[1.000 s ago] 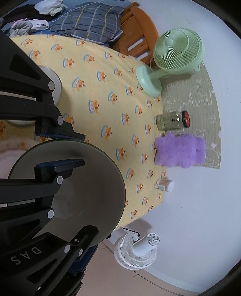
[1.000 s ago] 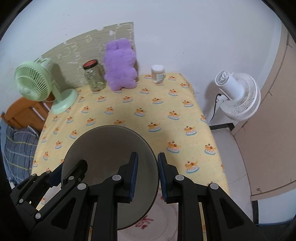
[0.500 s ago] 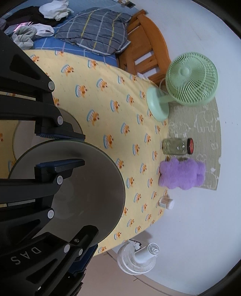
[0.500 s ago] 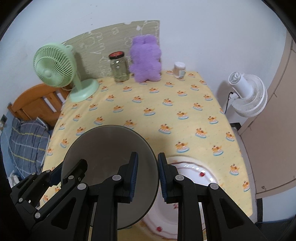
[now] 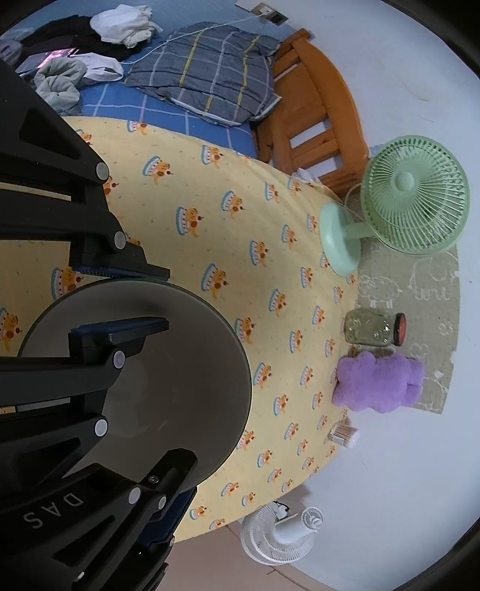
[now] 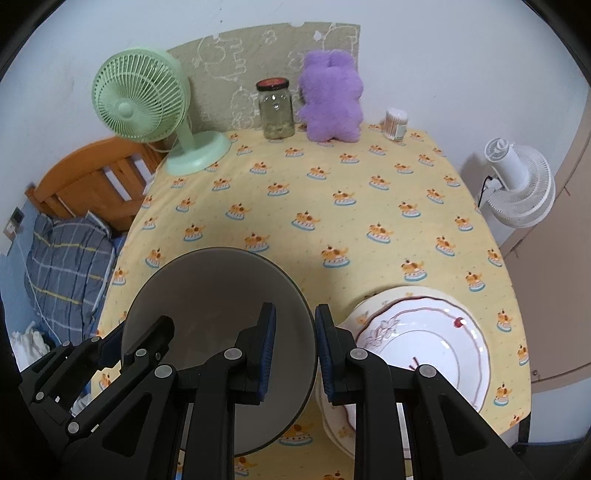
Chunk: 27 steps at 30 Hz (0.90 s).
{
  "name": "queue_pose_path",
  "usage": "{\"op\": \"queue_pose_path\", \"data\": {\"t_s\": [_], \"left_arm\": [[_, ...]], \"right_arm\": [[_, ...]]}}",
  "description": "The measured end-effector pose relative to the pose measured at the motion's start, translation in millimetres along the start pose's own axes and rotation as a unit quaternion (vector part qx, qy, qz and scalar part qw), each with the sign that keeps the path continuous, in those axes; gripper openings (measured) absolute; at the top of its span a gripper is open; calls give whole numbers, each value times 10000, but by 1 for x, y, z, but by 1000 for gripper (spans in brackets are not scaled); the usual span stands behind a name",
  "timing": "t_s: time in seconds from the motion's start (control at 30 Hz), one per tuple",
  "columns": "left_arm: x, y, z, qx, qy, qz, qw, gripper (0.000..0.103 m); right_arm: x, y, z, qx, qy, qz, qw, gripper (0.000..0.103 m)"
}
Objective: Organize plates and bowls
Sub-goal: 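Lift the bowl with both tools and carry it to the other bowls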
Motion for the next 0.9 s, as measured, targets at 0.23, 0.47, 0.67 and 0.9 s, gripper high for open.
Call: {"op": "queue_pose_path", "data": {"t_s": [0.23,0.47,0.67,0.9], "left_arm": [[8,12,-7,-13,-20,-147,9999,17],[12,26,-12,-34,-21,-299,9995,17],[13,38,-10,-22,28,-423,9991,17],[15,47,-3,-14,140,-506,9986,17]], "right_arm": [[9,15,-8,-7,-29,-198,9998,25],[14,30,-13,-3,-46,-366,9993,25],[16,41,-11,19,0,-470,9989,25],[17,50,-6,145,21,-505,9986,25]]}}
Point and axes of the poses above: each gripper's, at about its wrist camera, not at the fingertips, and y roughly the way its jaws point, z to its right, x to its underside, the point moved 2 cm from there along y, roughly the way its jaws point, and after that the axes turned 4 degrees about z, right-handed, at the moved point
